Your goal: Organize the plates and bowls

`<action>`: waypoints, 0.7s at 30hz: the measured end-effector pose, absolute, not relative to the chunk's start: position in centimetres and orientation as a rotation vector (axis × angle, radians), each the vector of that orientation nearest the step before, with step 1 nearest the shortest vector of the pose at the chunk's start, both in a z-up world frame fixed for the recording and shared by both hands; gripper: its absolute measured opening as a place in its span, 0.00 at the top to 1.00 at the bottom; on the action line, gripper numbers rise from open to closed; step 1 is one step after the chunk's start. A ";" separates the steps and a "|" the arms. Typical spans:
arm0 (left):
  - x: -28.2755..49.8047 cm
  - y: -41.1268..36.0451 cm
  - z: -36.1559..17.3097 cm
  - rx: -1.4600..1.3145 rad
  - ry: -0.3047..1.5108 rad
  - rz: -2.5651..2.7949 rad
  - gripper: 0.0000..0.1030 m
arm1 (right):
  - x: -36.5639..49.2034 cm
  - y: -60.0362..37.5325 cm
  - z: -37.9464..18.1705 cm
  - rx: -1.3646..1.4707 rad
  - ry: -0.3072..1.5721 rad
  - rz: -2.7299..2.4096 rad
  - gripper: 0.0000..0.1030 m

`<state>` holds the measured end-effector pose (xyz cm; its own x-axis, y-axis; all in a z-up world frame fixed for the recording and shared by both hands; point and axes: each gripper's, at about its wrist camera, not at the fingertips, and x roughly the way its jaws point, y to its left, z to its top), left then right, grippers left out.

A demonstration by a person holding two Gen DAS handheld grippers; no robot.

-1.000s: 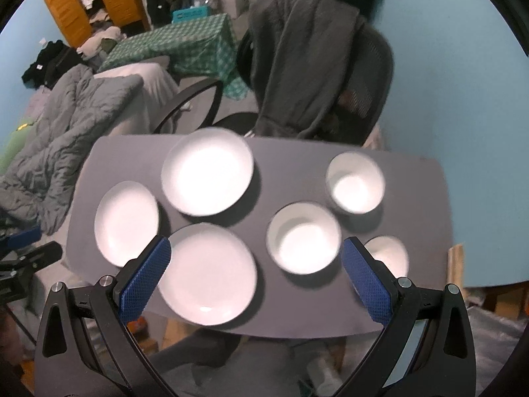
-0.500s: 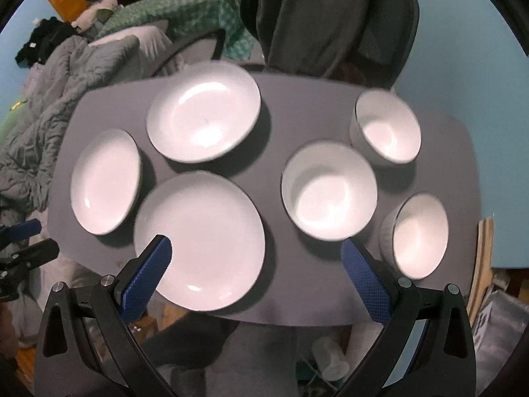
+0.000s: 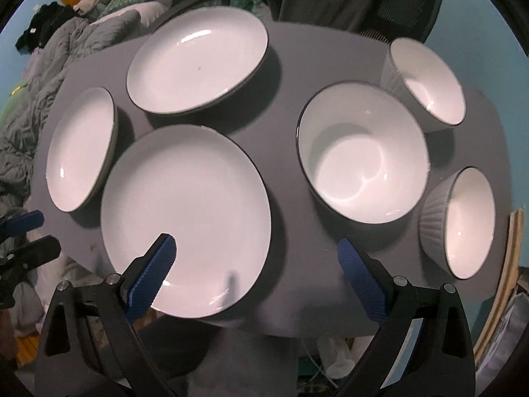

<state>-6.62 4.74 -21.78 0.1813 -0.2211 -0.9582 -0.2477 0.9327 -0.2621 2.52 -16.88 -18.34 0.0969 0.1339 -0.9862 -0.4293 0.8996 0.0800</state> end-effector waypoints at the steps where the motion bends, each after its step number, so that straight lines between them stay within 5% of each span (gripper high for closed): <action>1: -6.5 4.6 -22.2 -0.404 1.405 0.020 0.18 | 2.6 -16.9 -18.7 -0.251 1.424 0.425 0.05; 12: -6.0 3.0 -25.8 -0.427 1.462 0.034 0.18 | 3.1 -17.5 -21.3 -0.212 1.495 0.455 0.23; 17: -5.5 2.6 -26.3 -0.419 1.492 0.044 0.26 | 3.6 -17.2 -21.3 -0.225 1.496 0.484 0.32; 21: -4.9 2.5 -26.7 -0.429 1.490 0.050 0.29 | 3.9 -17.0 -21.6 -0.233 1.509 0.512 0.52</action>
